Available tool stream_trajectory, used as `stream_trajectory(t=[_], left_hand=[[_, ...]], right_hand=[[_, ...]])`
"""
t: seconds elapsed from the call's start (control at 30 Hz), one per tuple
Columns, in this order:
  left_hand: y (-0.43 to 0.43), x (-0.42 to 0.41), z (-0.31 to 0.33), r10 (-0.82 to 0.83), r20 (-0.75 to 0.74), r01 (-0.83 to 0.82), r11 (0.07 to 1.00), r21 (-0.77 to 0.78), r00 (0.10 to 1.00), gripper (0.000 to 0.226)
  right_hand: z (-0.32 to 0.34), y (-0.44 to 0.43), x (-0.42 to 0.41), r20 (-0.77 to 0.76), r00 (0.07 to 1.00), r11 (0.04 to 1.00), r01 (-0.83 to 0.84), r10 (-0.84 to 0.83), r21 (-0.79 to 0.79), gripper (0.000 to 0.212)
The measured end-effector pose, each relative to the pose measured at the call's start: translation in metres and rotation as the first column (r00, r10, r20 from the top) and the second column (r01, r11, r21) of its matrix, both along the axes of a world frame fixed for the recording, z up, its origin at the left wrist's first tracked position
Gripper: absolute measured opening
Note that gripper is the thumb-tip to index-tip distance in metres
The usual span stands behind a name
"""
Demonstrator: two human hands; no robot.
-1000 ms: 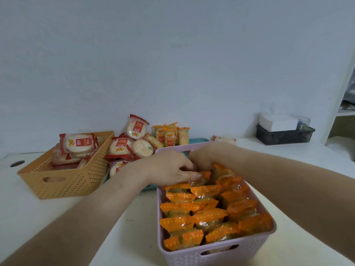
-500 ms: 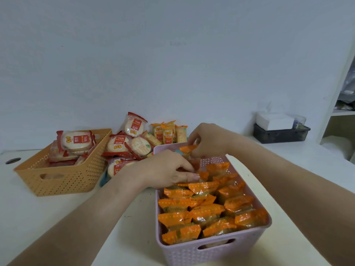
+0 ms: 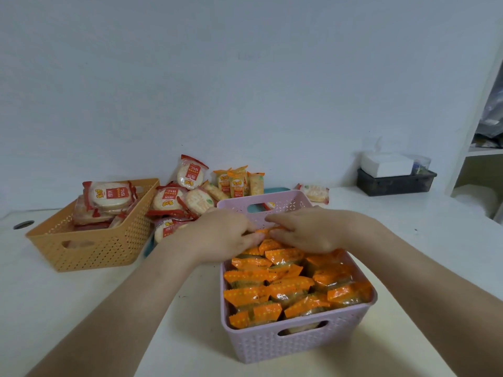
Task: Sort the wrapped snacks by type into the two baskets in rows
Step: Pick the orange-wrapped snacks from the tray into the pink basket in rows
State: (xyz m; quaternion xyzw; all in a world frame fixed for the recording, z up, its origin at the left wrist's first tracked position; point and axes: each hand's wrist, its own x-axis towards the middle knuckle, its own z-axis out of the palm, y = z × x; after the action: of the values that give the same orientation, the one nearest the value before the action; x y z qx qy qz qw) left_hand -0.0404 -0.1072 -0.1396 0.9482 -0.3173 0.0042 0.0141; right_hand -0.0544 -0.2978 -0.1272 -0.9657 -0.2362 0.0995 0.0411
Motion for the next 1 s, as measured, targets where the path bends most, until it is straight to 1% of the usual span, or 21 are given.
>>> stream_trajectory(t=[0.03, 0.1, 0.13, 0.2, 0.23, 0.27, 0.33, 0.37, 0.43, 0.5, 0.53, 0.6, 0.63, 0.67, 0.73, 0.8, 0.83, 0.9, 0.97, 1.0], left_hand=[[0.0, 0.0, 0.0, -0.002, 0.013, 0.002, 1.0, -0.021, 1.0, 0.035], [0.001, -0.002, 0.001, -0.01, 0.074, 0.021, 0.989, -0.149, 0.997, 0.029], [0.002, -0.004, 0.0, -0.013, 0.084, 0.029, 0.982, -0.187, 0.996, 0.029], [0.005, -0.009, 0.001, -0.028, 0.049, 0.036, 0.984, -0.173, 0.998, 0.031], [0.006, -0.01, 0.001, -0.029, 0.026, 0.033, 0.983, -0.181, 0.999, 0.032], [0.007, -0.011, 0.005, -0.018, 0.019, 0.022, 0.972, -0.234, 1.0, 0.031], [0.009, -0.004, 0.014, 0.057, 0.08, -0.018, 0.906, -0.424, 0.995, 0.026], [0.011, 0.003, 0.02, 0.122, 0.124, -0.041, 0.855, -0.518, 0.985, 0.024], [0.015, 0.021, 0.029, 0.254, 0.158, -0.081, 0.728, -0.681, 0.954, 0.02], [0.02, 0.042, 0.036, 0.332, 0.142, -0.105, 0.627, -0.772, 0.932, 0.019], [0.021, 0.053, 0.037, 0.356, 0.121, -0.13, 0.605, -0.786, 0.926, 0.019], [0.022, 0.08, 0.033, 0.385, 0.054, -0.212, 0.614, -0.76, 0.921, 0.018], [0.022, 0.099, 0.028, 0.393, 0.016, -0.261, 0.64, -0.723, 0.92, 0.018], [0.02, 0.112, 0.022, 0.397, -0.027, -0.309, 0.668, -0.676, 0.918, 0.022], [0.017, 0.143, 0.008, 0.419, -0.073, -0.387, 0.741, -0.549, 0.905, 0.04], [0.014, 0.169, -0.002, 0.473, -0.013, -0.442, 0.813, -0.379, 0.881, 0.062], [0.014, 0.178, -0.006, 0.504, 0.002, -0.477, 0.817, -0.325, 0.864, 0.071], [0.017, 0.202, -0.015, 0.553, -0.057, -0.544, 0.789, -0.285, 0.831, 0.084], [0.021, 0.225, -0.026, 0.575, -0.114, -0.582, 0.766, -0.272, 0.81, 0.089], [0.021, 0.231, -0.031, 0.578, -0.115, -0.585, 0.763, -0.277, 0.808, 0.09]], right_hand=[[-0.001, 0.0, -0.002, 0.036, 0.999, 1.0, 0.01, -0.01, -0.005, 0.053], [-0.001, -0.001, -0.006, 0.116, 0.993, 1.0, 0.007, -0.005, -0.01, 0.056], [-0.002, -0.002, -0.005, 0.142, 0.99, 1.0, 0.004, -0.001, -0.021, 0.058], [0.001, -0.002, -0.007, 0.146, 0.989, 0.999, -0.002, 0.008, -0.043, 0.063], [0.002, -0.003, -0.008, 0.13, 0.991, 1.0, -0.003, 0.007, -0.025, 0.065], [0.006, -0.003, -0.009, 0.116, 0.993, 1.0, -0.011, 0.01, 0.015, 0.066], [0.014, -0.007, -0.009, 0.118, 0.993, 0.986, -0.032, 0.013, 0.162, 0.062], [0.021, -0.011, -0.005, 0.126, 0.992, 0.971, -0.024, -0.006, 0.237, 0.058], [0.033, -0.02, 0.011, 0.129, 0.987, 0.923, 0.036, -0.092, 0.383, 0.05], [0.044, -0.03, 0.035, 0.125, 0.973, 0.855, 0.104, -0.192, 0.509, 0.039], [0.047, -0.036, 0.048, 0.103, 0.964, 0.809, 0.147, -0.247, 0.569, 0.034], [0.049, -0.044, 0.078, -0.035, 0.942, 0.695, 0.271, -0.333, 0.667, 0.027], [0.047, -0.045, 0.097, -0.131, 0.928, 0.655, 0.342, -0.349, 0.674, 0.028], [0.043, -0.046, 0.111, -0.223, 0.909, 0.64, 0.408, -0.352, 0.651, 0.032], [0.028, -0.041, 0.146, -0.368, 0.866, 0.646, 0.498, -0.338, 0.579, 0.039], [0.008, -0.034, 0.179, -0.457, 0.822, 0.635, 0.559, -0.34, 0.533, 0.042], [-0.001, -0.031, 0.19, -0.488, 0.8, 0.616, 0.588, -0.348, 0.524, 0.042], [-0.019, -0.026, 0.215, -0.55, 0.756, 0.556, 0.644, -0.355, 0.526, 0.04], [-0.032, -0.02, 0.235, -0.604, 0.736, 0.502, 0.664, -0.306, 0.554, 0.033], [-0.038, -0.017, 0.242, -0.609, 0.743, 0.505, 0.653, -0.278, 0.565, 0.031]])
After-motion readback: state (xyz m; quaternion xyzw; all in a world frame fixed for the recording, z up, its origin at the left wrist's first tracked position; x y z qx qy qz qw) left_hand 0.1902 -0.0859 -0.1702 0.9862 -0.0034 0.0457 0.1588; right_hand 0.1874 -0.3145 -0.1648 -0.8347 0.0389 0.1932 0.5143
